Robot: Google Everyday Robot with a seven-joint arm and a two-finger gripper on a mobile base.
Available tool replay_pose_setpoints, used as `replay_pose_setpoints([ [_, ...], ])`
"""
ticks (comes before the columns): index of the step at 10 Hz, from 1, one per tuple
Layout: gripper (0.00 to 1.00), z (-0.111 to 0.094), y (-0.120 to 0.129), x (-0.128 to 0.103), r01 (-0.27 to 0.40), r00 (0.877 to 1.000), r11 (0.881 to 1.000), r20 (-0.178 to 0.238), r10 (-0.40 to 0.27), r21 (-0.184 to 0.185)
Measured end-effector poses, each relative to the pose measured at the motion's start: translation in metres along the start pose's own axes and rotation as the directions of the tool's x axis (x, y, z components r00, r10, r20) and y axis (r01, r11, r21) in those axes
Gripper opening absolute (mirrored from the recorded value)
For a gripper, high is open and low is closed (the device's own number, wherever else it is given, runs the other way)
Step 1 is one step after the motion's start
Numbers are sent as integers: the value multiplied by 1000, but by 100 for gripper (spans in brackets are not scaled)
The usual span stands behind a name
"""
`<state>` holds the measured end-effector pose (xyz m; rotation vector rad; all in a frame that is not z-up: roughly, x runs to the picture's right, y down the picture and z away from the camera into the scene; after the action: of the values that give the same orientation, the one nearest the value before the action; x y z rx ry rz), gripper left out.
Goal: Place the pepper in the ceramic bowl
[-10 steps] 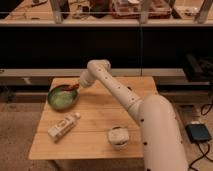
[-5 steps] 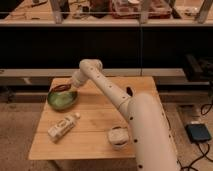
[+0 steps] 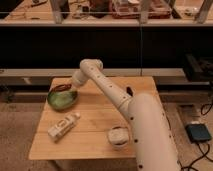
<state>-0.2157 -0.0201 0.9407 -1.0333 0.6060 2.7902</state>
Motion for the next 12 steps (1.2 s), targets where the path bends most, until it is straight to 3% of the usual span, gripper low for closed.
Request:
replay_pose_setpoints([
  [9, 0, 0, 0, 1, 1, 1000, 1000, -1, -1, 0],
  [10, 3, 0, 0, 1, 1, 1000, 1000, -1, -1, 1],
  [12, 23, 0, 0, 1, 1, 1000, 1000, -1, -1, 0],
])
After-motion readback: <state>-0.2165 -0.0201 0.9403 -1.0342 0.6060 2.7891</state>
